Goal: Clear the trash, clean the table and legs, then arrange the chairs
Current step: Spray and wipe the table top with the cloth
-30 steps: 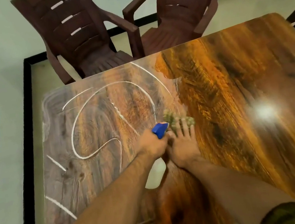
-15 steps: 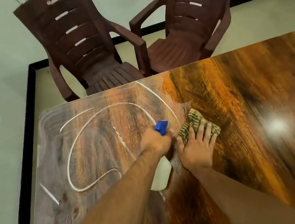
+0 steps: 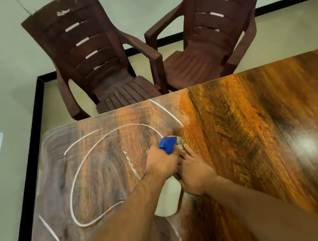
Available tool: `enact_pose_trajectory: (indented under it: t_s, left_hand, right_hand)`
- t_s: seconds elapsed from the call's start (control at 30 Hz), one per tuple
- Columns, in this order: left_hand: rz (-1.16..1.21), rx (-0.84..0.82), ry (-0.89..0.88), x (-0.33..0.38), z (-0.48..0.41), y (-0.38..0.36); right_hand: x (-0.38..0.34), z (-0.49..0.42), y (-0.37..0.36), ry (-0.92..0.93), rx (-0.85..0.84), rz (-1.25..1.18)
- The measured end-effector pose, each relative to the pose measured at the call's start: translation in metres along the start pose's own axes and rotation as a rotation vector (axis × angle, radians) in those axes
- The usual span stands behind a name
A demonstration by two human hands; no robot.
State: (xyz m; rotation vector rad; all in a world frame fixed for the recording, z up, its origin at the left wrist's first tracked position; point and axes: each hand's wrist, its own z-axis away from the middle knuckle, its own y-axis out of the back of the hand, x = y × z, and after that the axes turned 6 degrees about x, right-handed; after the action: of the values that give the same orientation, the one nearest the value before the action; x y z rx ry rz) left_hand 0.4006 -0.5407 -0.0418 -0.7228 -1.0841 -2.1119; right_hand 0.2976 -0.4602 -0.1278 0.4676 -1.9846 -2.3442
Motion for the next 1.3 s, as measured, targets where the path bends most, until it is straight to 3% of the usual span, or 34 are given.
enact_pose_trajectory:
  t_s: [0.07,0.1,0.13,0.23,0.3,0.33,0.37,0.47,0.53,0.6,0.7,0.77,0.83,0.93,1.0,1.07,1.17,1.2,1.23,1.3]
  left_hand:
    - [-0.003,-0.016,-0.020,0.006,-0.003,0.004]
    - [0.003,-0.020,-0.018,0.007,-0.006,0.006]
    - [0.010,-0.020,-0.023,0.010,-0.009,0.009]
    - [0.037,-0.017,-0.033,0.016,-0.019,0.015]
    - [0.006,-0.007,-0.050,0.023,-0.027,0.017]
    - [-0.013,-0.010,-0.057,0.027,-0.031,0.016]
    - [-0.036,-0.014,-0.068,0.032,-0.036,0.017]
    - [-0.082,-0.015,-0.092,0.041,-0.052,0.015]
    - [-0.066,-0.010,-0.093,0.044,-0.058,0.018]
    - [-0.013,-0.023,-0.066,0.045,-0.063,0.023]
    - [0.040,-0.009,-0.032,0.036,-0.063,0.033]
    - [0.043,0.011,-0.025,0.022,-0.061,0.035]
    - [0.049,0.056,-0.023,0.012,-0.062,0.038]
    - [0.049,0.100,-0.015,0.007,-0.062,0.041]
    - [0.035,0.100,-0.023,0.006,-0.056,0.041]
    - [0.042,0.090,-0.039,0.002,-0.048,0.042]
    - [0.077,0.102,-0.075,-0.005,-0.040,0.049]
    - [0.094,0.103,-0.072,-0.008,-0.036,0.050]
    - [0.109,0.109,-0.062,-0.011,-0.033,0.050]
    - [0.106,0.121,-0.030,-0.022,-0.023,0.049]
  right_hand:
    - [0.025,0.015,0.005,0.085,-0.010,-0.053]
    - [0.044,0.017,0.007,0.027,-0.007,-0.037]
    - [0.063,0.013,0.011,-0.120,0.012,-0.007]
    - [0.091,-0.020,0.025,-0.796,0.135,-0.043]
    - [0.077,-0.050,0.028,-1.026,0.146,-0.089]
    - [0.066,-0.060,0.029,-0.986,0.133,-0.077]
    - [0.056,-0.068,0.030,-0.833,0.119,-0.048]
    - [0.057,-0.067,0.034,-0.124,-0.016,-0.021]
    - [0.085,-0.070,0.038,0.083,-0.039,0.014]
    - [0.115,-0.083,0.041,-0.128,0.013,0.074]
    - [0.138,-0.119,0.051,-0.868,0.066,-0.083]
    - [0.130,-0.143,0.057,-1.042,0.043,-0.144]
    - [0.109,-0.158,0.054,-0.826,0.035,-0.087]
    - [0.067,-0.158,0.037,-0.173,-0.015,-0.026]
    - [0.067,-0.143,0.035,0.066,-0.050,-0.062]
    - [0.087,-0.133,0.040,-0.030,-0.033,-0.036]
    - [0.103,-0.129,0.047,-0.709,0.053,-0.105]
    - [0.093,-0.130,0.048,-0.833,0.050,-0.135]
    - [0.077,-0.131,0.046,-0.836,0.034,-0.126]
    - [0.033,-0.123,0.032,-0.547,-0.002,-0.061]
